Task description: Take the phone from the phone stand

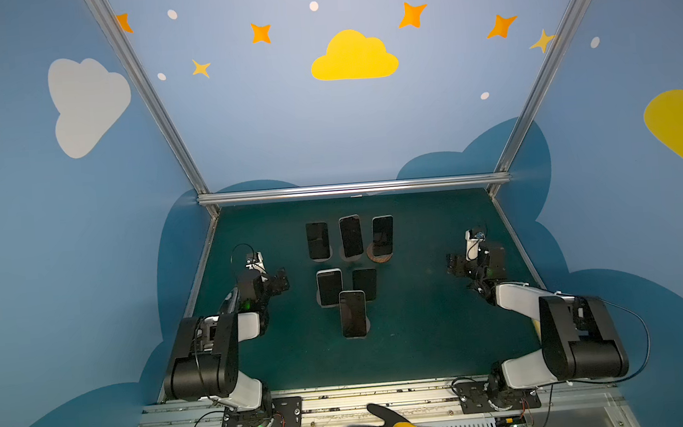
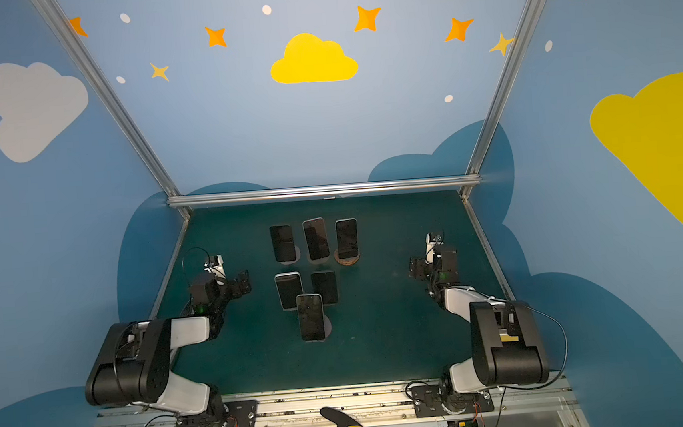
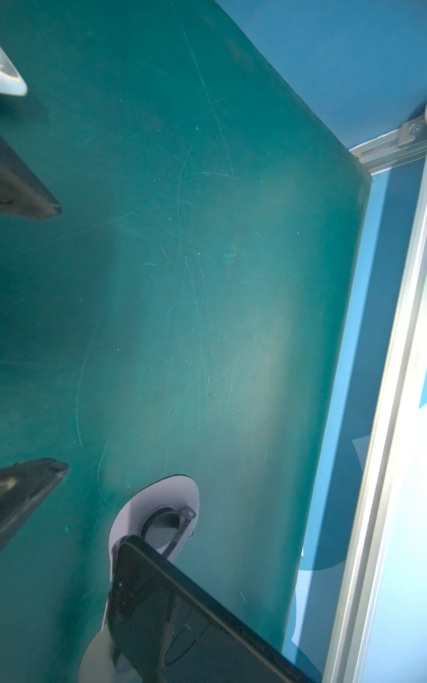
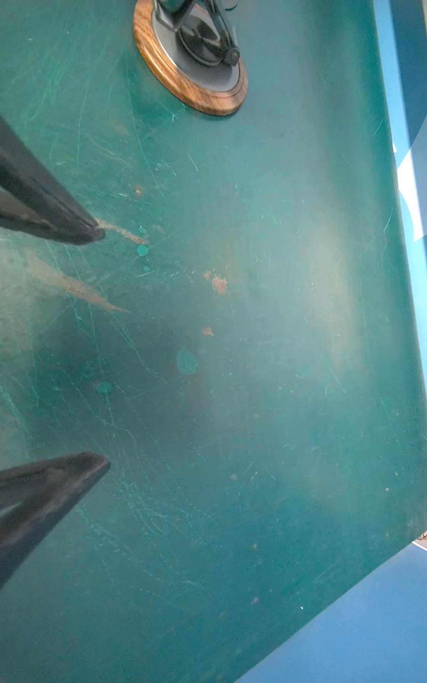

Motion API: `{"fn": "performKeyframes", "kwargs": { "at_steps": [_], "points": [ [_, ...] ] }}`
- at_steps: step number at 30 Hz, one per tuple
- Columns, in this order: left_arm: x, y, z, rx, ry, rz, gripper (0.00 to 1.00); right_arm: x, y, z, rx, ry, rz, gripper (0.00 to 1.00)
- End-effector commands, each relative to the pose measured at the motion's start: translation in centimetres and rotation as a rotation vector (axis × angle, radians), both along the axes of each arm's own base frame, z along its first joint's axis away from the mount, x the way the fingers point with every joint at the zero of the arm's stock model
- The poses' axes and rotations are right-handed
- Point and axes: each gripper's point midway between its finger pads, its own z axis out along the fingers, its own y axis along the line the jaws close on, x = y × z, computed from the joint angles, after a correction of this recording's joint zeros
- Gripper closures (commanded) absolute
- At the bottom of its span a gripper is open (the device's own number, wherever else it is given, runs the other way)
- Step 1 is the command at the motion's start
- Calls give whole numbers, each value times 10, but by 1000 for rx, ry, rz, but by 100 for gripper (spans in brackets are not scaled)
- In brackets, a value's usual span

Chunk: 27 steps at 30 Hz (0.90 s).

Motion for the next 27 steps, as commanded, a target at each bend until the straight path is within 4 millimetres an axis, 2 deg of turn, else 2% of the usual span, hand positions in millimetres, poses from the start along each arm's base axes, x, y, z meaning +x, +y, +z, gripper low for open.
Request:
{"fn": "performKeyframes", "kwargs": {
  "at_steps": [1, 27],
  "points": [
    [3, 1, 6, 8, -12, -1, 0, 3, 0, 3, 0, -4, 0, 11],
    [3, 1, 6, 8, -12, -1, 0, 2, 4, 3, -20, -8, 3, 11]
  ]
}}
